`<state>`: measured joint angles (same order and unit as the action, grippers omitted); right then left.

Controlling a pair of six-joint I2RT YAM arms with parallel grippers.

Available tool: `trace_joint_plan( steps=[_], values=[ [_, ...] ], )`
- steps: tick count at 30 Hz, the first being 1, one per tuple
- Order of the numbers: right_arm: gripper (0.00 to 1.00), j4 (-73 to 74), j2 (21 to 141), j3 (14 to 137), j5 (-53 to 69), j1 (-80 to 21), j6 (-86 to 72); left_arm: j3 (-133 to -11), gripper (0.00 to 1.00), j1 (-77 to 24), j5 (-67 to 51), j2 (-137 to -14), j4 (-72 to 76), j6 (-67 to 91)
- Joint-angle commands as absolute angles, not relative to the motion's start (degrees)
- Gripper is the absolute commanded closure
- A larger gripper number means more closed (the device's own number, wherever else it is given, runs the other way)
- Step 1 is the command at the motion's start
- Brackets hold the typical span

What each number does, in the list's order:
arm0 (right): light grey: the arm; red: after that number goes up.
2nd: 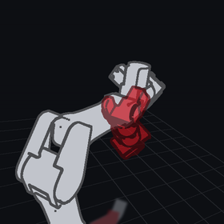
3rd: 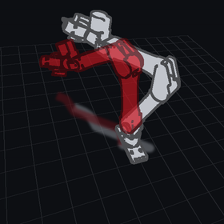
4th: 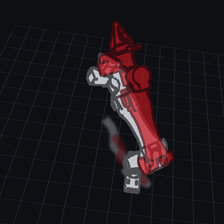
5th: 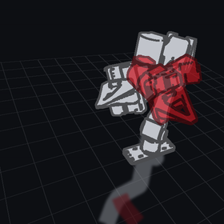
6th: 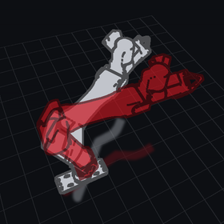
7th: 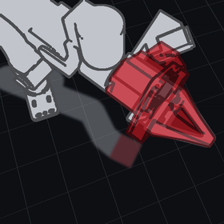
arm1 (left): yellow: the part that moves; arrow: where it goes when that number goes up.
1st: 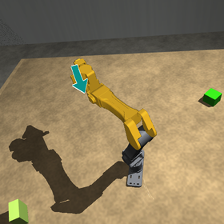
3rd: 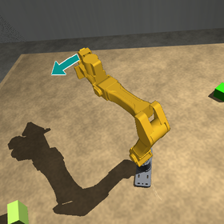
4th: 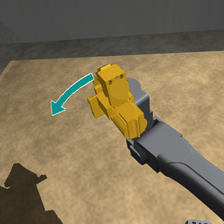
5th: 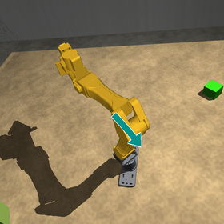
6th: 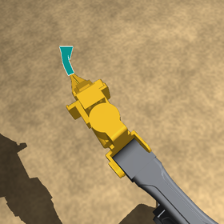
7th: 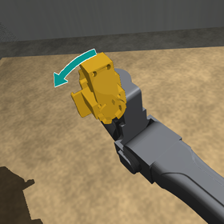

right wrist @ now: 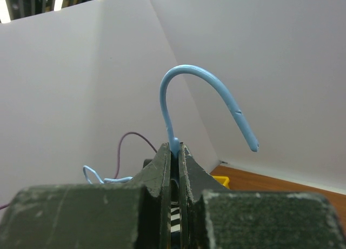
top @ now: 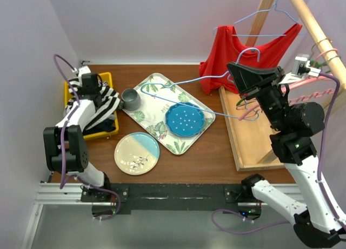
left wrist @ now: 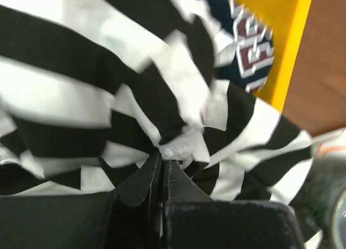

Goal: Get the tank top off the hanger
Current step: Place the tank top in the bin.

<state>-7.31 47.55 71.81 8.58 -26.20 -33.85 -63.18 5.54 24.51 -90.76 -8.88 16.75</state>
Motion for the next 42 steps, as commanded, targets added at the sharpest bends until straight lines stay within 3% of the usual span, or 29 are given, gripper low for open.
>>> trace_joint_plan(
  steps=[1,5,11,15,21,32,38,42],
  values=[
    [1.00,-9.1,46.7,71.9,8.5,-26.0,-34.8,-58.6,1.00,5.2,16.2,-93.1,-5.7,21.3],
    [1.00,-6.9,45.9,74.2,8.2,-26.0,-33.5,-62.6,0.99,5.2,15.0,-97.1,-10.2,21.8],
    [1.00,-5.9,44.3,75.2,6.9,-26.0,-32.3,-64.8,0.68,5.2,17.5,-93.0,-12.9,19.6],
    [1.00,-5.8,44.4,75.7,7.3,-26.0,-32.5,-68.3,0.39,5.2,16.0,-88.6,-14.8,17.1],
    [1.00,-6.2,44.3,74.7,7.6,-26.0,-33.0,-76.1,0.29,4.0,12.9,-87.1,-22.8,10.7],
    [1.00,-6.9,44.3,73.9,7.9,-26.0,-33.6,-77.0,0.30,-3.3,12.0,-92.1,-25.7,3.3],
    [1.00,-6.1,43.6,73.9,6.9,-26.0,-32.4,-76.1,0.37,-3.3,11.9,-95.5,-26.3,4.1],
    [1.00,-6.2,43.7,74.0,6.9,-26.0,-32.3,-76.1,0.48,-3.3,12.4,-97.4,-27.1,4.1]
  ],
)
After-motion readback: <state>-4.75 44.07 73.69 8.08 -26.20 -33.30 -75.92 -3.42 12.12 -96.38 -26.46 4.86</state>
